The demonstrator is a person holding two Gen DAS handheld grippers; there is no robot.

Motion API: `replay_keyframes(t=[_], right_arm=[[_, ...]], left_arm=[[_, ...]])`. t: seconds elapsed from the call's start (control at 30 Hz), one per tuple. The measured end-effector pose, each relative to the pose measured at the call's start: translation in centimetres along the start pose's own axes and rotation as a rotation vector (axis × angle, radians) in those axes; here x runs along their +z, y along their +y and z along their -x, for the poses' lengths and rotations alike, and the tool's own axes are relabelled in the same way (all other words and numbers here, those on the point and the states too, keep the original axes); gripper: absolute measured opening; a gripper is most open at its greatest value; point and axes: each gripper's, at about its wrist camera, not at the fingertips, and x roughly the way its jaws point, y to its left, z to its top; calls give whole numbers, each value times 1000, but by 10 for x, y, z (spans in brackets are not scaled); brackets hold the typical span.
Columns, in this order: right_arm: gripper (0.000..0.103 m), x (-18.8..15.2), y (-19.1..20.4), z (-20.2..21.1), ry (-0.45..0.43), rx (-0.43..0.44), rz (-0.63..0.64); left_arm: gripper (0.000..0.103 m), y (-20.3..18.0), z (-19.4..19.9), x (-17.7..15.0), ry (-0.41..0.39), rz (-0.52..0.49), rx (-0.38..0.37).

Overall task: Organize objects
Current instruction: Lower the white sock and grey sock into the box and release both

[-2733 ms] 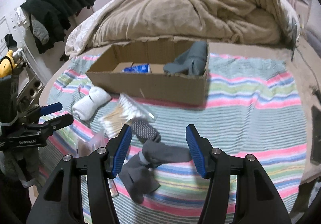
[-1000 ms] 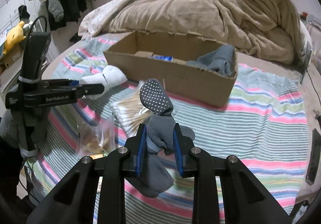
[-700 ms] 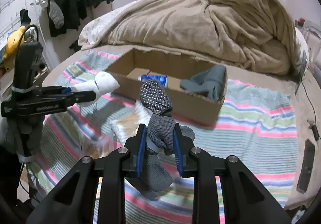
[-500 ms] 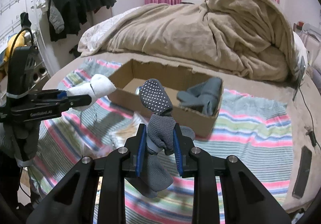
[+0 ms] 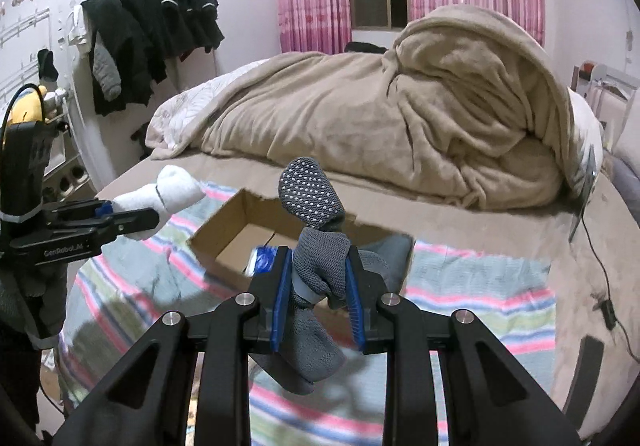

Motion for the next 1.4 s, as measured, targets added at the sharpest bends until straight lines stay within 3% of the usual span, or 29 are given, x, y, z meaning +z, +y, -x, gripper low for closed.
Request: replay_keyframes(t=[0.4,0.6,1.13,1.4], right_arm=[[27,31,-10,-41,12,6,14],[27,33,-22,-74,63,70,-45],[27,-2,-18,-157,223,78,-48],[32,-10,-14,-170,271,61,-45]], left_arm=[[34,8,-31,14,3,19,8],[34,9,-64,12,44,24,19],[37,21,-131,-12,160,55,15],[42,17,-127,-14,165,42,17]])
